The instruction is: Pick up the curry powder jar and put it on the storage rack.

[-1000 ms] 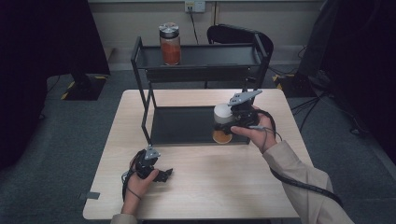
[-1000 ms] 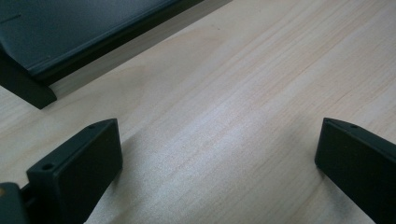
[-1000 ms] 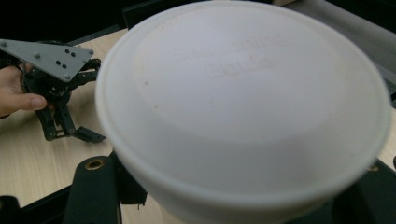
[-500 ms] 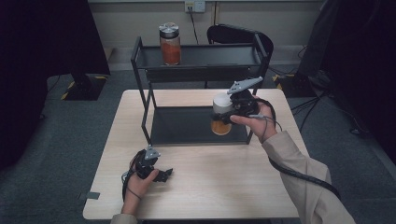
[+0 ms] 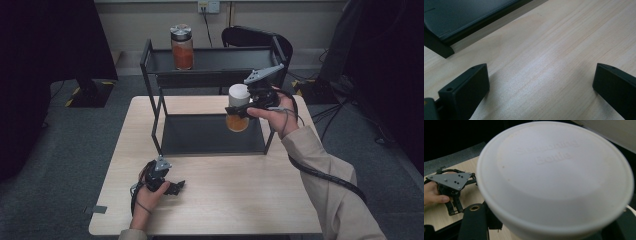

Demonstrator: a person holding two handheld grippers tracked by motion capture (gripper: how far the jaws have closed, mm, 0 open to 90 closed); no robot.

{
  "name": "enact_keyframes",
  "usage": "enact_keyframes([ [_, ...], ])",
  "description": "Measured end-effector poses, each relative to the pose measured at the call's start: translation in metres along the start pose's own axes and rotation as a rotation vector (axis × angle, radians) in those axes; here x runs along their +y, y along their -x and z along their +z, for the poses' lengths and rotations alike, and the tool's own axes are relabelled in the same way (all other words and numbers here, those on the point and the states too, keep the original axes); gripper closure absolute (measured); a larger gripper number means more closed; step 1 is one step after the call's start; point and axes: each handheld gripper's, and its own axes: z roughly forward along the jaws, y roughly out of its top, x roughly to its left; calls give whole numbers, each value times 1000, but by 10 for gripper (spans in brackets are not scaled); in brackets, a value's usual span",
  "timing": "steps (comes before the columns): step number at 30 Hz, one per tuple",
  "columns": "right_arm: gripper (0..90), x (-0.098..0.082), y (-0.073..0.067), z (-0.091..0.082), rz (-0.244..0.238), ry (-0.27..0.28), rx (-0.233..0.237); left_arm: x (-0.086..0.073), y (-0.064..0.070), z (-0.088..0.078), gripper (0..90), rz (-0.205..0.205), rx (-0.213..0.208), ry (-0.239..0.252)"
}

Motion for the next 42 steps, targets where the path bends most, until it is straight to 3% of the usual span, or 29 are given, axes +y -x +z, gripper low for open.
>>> enact_keyframes([
  [20, 346, 29, 11, -15, 13, -4, -30, 0, 0, 0, 0, 0, 0, -1],
  [27, 346, 38, 16, -22, 24, 24, -22, 0, 0, 0, 0, 0, 0, -1],
  [42, 347, 73, 15, -34, 3, 13, -28, 0, 0, 0, 0, 0, 0, -1],
])
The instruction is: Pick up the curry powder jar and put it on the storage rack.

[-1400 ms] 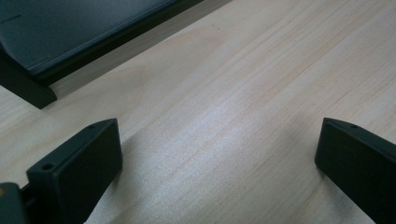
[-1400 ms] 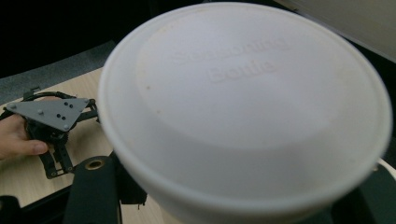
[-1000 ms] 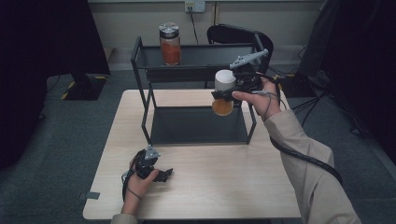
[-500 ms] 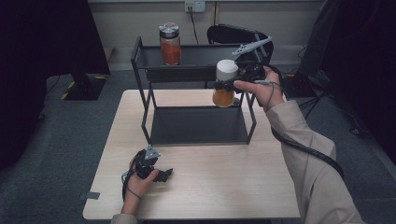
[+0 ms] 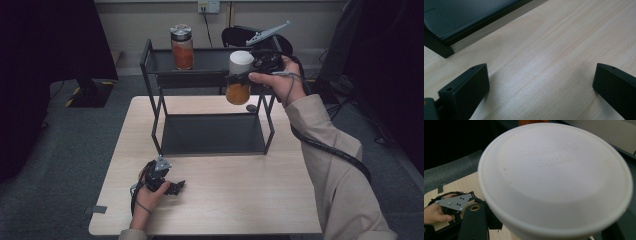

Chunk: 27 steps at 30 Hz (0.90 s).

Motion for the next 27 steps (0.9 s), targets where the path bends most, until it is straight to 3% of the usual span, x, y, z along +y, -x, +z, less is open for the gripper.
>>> enact_keyframes([
  [17, 347, 42, -3, -10, -25, 7, -1, 0, 0, 0, 0, 1, 0, 0],
  [27, 348, 63, -5, -6, -35, 7, -13, 0, 0, 0, 0, 0, 0, 0],
])
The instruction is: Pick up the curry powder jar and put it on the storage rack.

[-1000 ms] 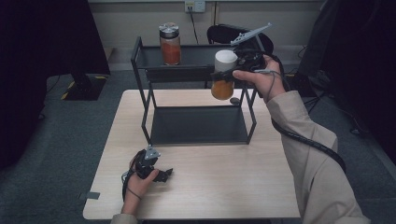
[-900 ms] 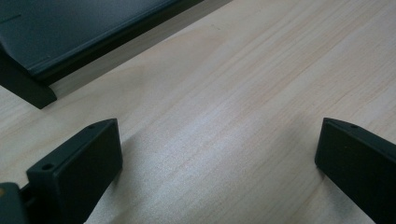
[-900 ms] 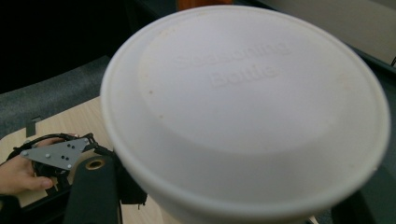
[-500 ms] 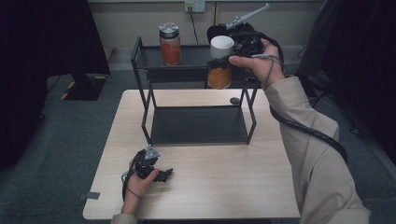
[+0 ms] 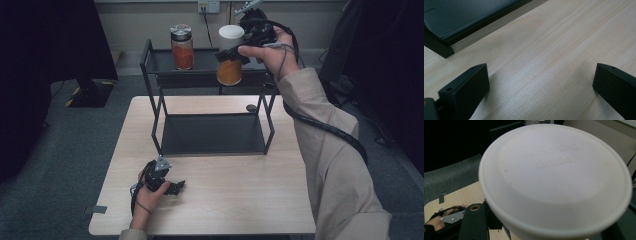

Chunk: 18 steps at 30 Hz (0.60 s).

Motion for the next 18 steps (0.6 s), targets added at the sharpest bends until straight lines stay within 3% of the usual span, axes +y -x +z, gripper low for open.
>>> enact_keyframes([
  [13, 348, 30, 4, 26, 9, -22, -30, 0, 0, 0, 0, -1, 0, 0],
  [18, 348, 36, 11, 33, 29, -8, -34, 0, 0, 0, 0, 0, 0, 0],
])
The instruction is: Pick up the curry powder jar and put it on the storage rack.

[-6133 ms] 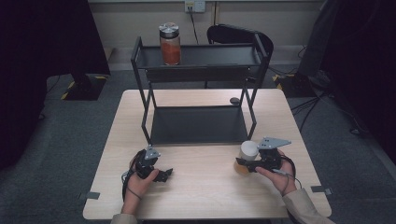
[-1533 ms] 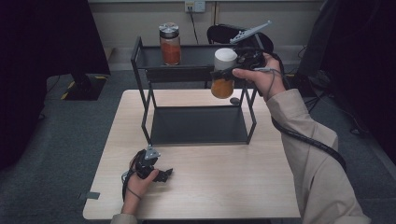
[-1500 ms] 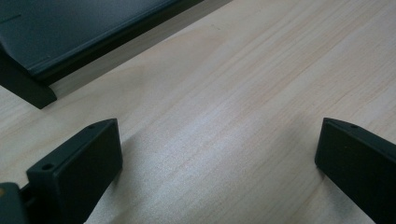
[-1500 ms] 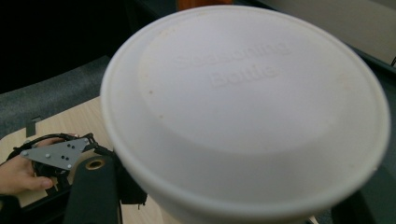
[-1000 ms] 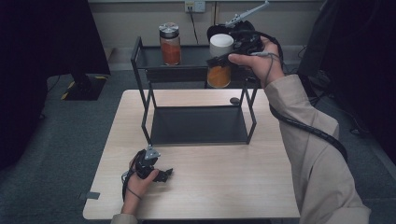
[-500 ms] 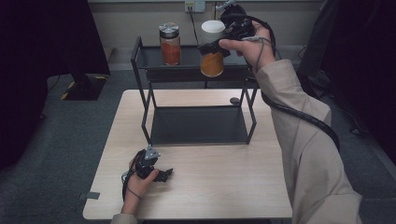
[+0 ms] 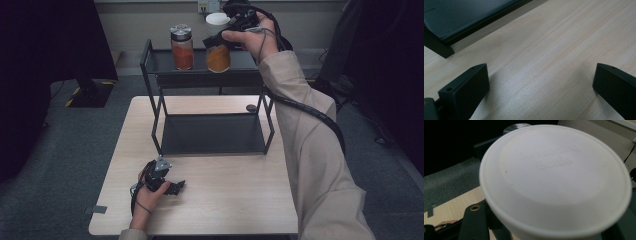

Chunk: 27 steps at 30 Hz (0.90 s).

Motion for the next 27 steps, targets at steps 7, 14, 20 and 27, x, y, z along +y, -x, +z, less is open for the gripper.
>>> enact_keyframes([
  [7, 348, 6, 8, 11, 25, 5, -30, 0, 0, 0, 0, 0, 0, 0],
  [14, 349, 7, 12, 21, 54, -4, -57, 0, 0, 0, 0, 0, 0, 0],
  [20, 348, 4, 16, 27, 83, -15, -86, 0, 0, 0, 0, 0, 0, 0],
  [27, 348, 3, 16, 32, 85, -29, -101, 0, 0, 0, 0, 0, 0, 0],
])
